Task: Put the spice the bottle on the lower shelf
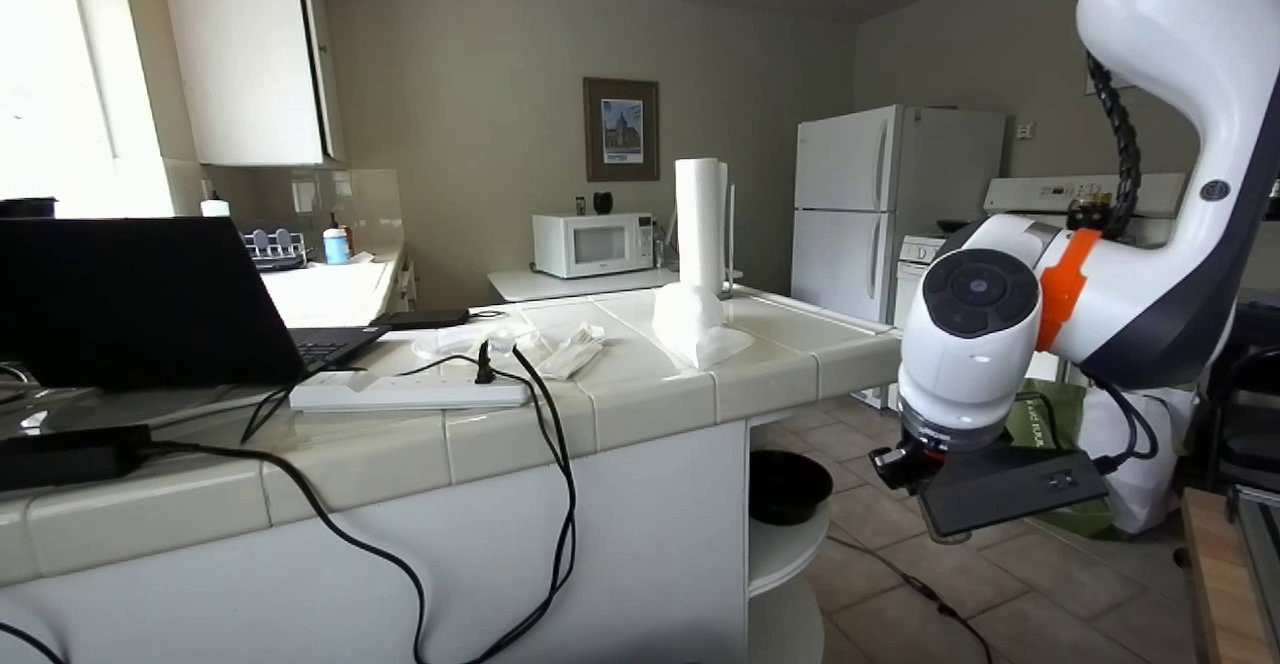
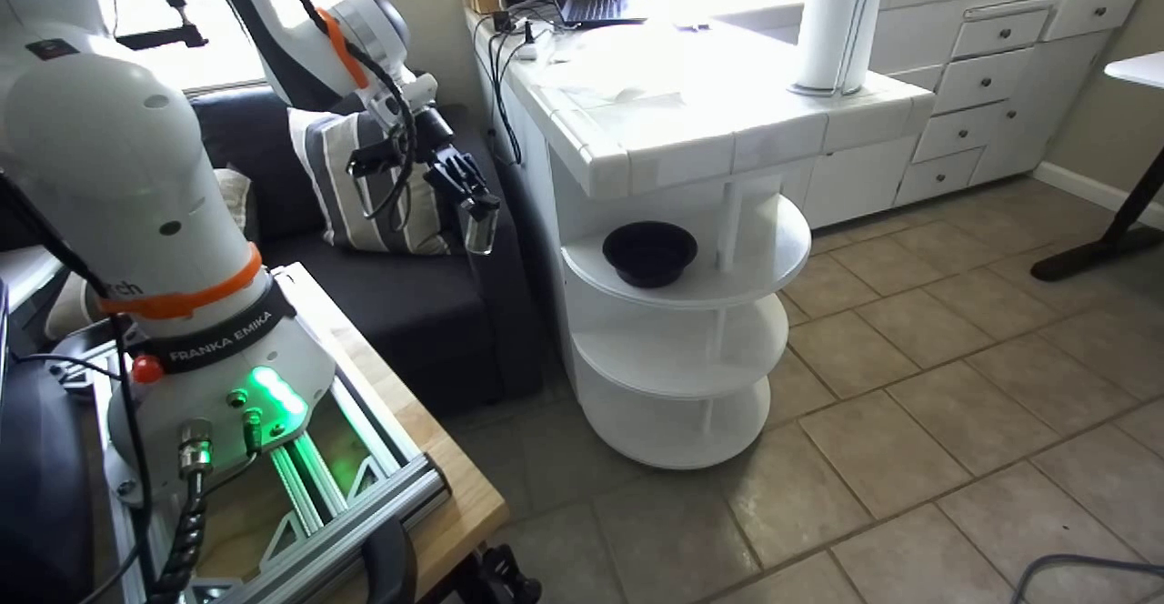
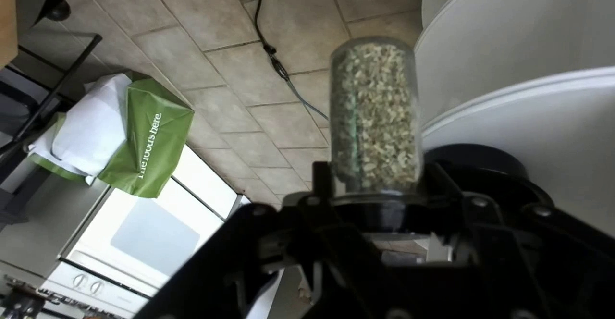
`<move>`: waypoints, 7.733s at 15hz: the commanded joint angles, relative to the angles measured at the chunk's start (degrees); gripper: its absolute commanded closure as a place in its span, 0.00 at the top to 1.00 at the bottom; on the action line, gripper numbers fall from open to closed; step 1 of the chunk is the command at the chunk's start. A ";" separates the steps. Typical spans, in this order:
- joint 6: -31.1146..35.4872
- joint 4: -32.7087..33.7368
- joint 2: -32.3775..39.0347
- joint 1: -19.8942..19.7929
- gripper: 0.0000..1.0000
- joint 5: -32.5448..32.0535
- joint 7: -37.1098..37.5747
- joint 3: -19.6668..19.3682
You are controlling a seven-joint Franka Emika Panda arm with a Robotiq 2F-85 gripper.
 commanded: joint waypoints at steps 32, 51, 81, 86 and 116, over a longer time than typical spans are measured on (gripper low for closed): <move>-11.09 30.72 35.21 7.59 0.24 -30.45 33.08 -8.42; -8.88 23.90 35.99 0.41 0.24 -62.64 31.41 -7.08; 1.99 21.70 35.90 -13.74 1.00 -74.62 30.46 -2.18; 12.74 21.75 35.01 -15.48 1.00 -65.10 23.26 -2.86; 19.65 8.13 -6.96 -70.27 1.00 57.81 -83.02 46.92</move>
